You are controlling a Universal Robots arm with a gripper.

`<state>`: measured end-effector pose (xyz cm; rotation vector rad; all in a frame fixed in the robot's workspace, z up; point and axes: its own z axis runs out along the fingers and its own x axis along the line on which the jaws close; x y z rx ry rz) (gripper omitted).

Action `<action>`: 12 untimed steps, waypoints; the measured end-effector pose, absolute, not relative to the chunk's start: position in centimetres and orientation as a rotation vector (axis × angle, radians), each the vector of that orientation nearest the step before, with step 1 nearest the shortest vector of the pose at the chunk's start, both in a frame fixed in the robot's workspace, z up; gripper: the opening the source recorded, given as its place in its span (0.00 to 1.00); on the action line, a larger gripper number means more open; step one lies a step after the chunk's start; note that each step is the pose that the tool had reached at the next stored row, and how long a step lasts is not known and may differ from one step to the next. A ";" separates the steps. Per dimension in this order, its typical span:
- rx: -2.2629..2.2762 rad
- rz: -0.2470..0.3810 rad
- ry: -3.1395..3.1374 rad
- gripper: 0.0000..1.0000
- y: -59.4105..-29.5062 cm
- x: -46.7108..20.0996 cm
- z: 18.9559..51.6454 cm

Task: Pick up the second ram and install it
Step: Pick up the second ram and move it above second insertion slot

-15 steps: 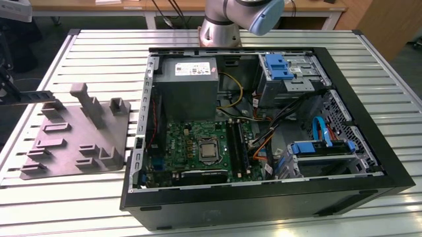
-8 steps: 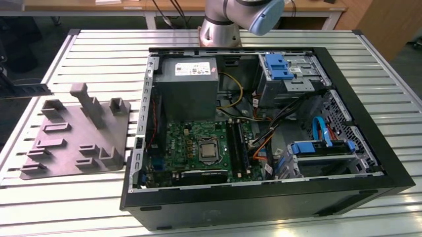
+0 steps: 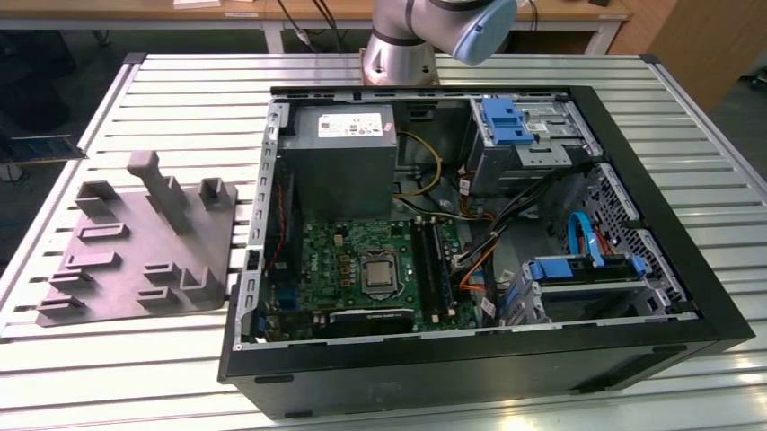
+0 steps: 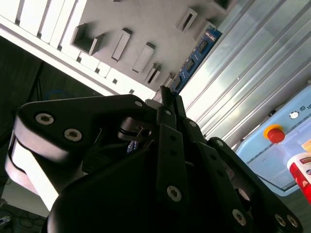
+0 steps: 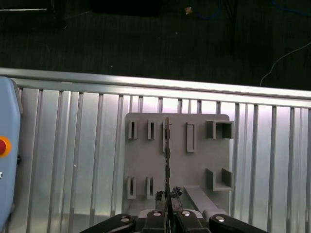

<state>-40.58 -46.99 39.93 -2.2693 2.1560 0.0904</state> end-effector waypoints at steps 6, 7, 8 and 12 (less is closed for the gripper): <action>-2.269 0.091 2.156 0.14 -47.0 -40.6 40.0; -2.270 0.091 2.156 0.14 -47.0 -40.5 40.0; -2.270 0.091 2.156 0.14 -47.0 -40.4 40.0; -2.269 0.091 2.156 0.14 -47.0 -39.5 40.0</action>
